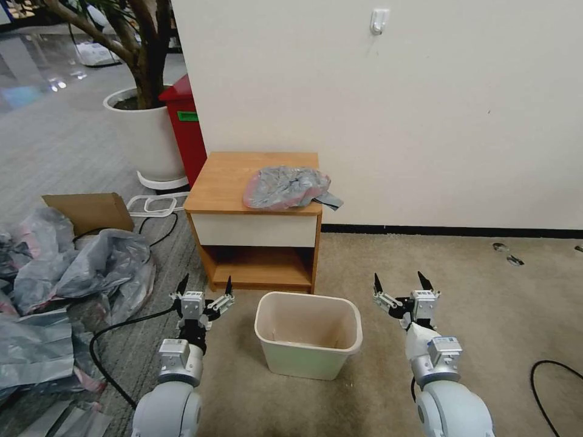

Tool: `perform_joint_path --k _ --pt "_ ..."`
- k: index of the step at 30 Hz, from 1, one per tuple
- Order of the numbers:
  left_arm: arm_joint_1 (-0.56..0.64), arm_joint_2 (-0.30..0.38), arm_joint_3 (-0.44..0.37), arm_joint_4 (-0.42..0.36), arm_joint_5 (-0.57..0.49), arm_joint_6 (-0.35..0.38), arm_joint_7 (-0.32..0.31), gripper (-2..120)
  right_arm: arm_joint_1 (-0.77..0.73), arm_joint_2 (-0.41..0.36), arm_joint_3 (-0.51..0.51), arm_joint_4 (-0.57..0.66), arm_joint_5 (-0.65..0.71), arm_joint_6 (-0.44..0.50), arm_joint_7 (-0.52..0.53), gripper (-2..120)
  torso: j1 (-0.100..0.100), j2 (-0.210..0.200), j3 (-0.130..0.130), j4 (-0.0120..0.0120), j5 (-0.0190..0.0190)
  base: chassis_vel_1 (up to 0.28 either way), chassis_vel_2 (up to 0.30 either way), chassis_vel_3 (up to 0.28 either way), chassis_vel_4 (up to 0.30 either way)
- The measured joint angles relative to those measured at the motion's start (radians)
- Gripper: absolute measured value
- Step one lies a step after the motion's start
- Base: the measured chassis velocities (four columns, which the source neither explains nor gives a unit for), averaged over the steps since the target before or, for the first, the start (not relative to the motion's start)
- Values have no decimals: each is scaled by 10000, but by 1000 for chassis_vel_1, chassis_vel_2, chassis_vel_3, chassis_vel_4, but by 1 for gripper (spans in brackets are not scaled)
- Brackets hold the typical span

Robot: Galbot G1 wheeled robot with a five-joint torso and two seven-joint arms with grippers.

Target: Pick up the garbage bag from the table and place it over the trash can.

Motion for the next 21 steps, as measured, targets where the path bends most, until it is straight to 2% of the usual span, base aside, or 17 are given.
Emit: perform_joint_path --k 21 --pt "-1 0 0 0 1 0 0 100 0 0 0 0 0 0 0 100 0 0 0 0 0 0 0 0 0"
